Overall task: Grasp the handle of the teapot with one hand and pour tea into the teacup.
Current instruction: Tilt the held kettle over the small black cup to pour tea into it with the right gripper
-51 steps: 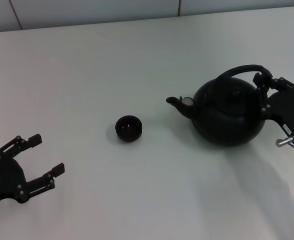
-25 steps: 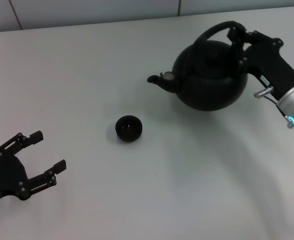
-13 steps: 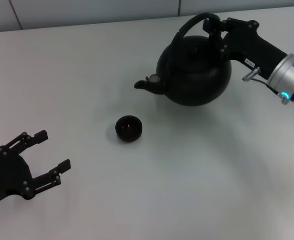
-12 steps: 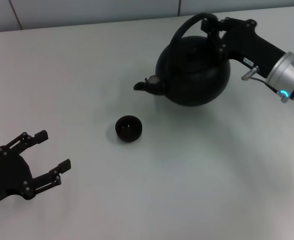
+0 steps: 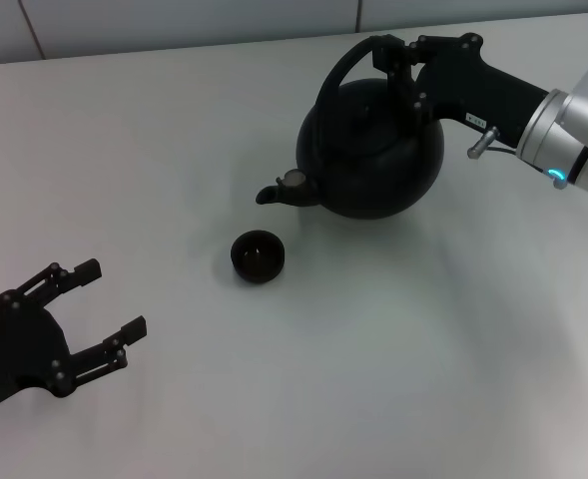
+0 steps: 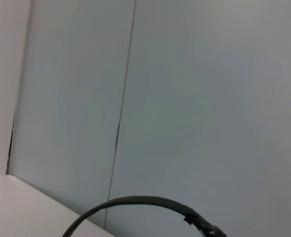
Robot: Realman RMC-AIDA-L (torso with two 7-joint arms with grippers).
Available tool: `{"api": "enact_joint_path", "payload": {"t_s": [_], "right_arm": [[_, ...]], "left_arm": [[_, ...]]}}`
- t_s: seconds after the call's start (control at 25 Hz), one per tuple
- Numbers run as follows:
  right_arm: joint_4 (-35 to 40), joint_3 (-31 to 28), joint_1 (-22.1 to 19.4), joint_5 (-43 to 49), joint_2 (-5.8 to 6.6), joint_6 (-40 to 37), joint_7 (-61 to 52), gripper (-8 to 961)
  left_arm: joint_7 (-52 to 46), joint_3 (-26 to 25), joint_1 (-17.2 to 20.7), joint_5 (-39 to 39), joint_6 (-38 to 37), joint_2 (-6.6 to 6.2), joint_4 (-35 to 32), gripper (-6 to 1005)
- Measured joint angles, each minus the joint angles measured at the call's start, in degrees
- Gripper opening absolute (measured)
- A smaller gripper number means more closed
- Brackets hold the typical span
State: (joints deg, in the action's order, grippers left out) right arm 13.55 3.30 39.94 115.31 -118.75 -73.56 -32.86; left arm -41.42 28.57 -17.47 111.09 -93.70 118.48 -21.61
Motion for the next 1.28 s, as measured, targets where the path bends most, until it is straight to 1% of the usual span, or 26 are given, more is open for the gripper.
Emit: {"api": "enact_joint_path", "payload": {"t_s": [0.08, 0.24, 0.68, 0.76, 0.8, 1.0, 1.28], "right_arm": [[0.3, 0.4, 0.0, 0.0, 0.01, 0.0, 0.1, 106], [2.1, 3.8, 0.4, -0.4, -0.05, 0.0, 0.7, 108], [2.6, 4.9, 1.7, -0.2, -0.07, 0.0, 8.7, 112], [2.9, 5.7, 2.0, -0.2, -0.03, 0.0, 9.4, 112], [3.8, 7.6, 2.1, -0.3, -0.03, 0.0, 9.5, 113], [4.6, 9.3, 2.7, -0.4, -0.08, 0.2, 10.5, 114], [4.8, 10.1, 3.5, -0.4, -0.16, 0.5, 13.4, 117]], "left_arm": [[0.0, 0.0, 0.0, 0.0, 0.0, 0.00, 0.0, 852], [0.0, 0.0, 0.0, -0.5, 0.0, -0.02, 0.0, 852], [0.0, 0.0, -0.2, -0.8, 0.0, -0.01, 0.0, 852], [0.0, 0.0, -0.3, -0.8, 0.0, -0.01, 0.0, 852], [0.0, 0.0, -0.3, -0.8, 0.0, -0.01, 0.0, 852], [0.0, 0.0, -0.4, -0.9, 0.0, -0.01, 0.0, 852], [0.0, 0.0, -0.6, -0.9, 0.0, -0.01, 0.0, 852]]}}
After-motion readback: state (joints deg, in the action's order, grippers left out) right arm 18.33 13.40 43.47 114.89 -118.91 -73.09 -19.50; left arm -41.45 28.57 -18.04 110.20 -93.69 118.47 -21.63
